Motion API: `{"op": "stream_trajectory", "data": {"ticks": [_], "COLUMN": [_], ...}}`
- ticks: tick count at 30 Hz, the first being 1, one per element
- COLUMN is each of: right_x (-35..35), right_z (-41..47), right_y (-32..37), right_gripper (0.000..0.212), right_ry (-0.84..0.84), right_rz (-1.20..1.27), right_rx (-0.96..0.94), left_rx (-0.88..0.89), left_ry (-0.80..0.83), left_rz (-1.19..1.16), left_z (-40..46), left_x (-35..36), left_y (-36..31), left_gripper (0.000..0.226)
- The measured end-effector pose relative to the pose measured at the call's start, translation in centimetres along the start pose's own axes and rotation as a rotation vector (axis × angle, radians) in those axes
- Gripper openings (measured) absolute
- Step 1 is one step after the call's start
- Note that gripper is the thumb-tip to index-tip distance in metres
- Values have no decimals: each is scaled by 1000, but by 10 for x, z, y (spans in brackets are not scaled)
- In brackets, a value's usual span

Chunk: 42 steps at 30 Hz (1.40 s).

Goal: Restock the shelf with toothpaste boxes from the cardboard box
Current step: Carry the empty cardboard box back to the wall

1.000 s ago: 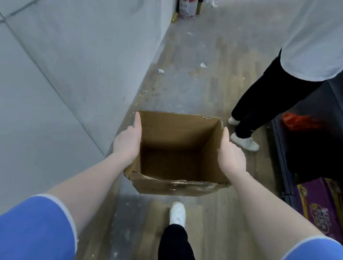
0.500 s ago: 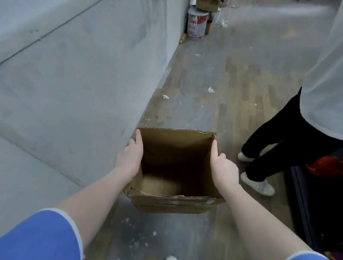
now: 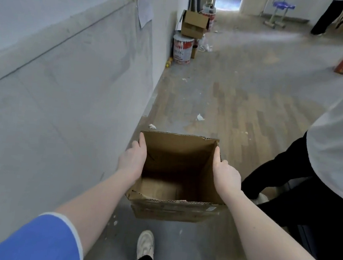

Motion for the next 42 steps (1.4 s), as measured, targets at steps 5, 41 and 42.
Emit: {"op": "stream_trajectory", "data": {"ticks": [5, 41, 42], "right_x": [-13, -102, -102], "right_z": [91, 735, 754], "right_y": [12, -81, -79], "right_gripper": [86, 80, 80], "right_ry": [16, -25, -26], "right_rz": [34, 102, 91], "right_rx": [67, 21, 16], "left_rx": [76, 29, 25], "left_ry": [24, -43, -43], "left_rz": [45, -165, -183], "left_z": [101, 724, 742], "left_x": [-12, -82, -79], "left_y": [3, -144, -143], "left_gripper": [81, 80, 80]}}
Point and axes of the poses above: each hand's wrist, its own z-axis towards the middle knuckle, its own x-axis out of the palm, y = z × x, the point moved 2 cm from there along z, towards the middle knuckle, and after that the axes turned 5 degrees about -z, right-handed, at the moved point
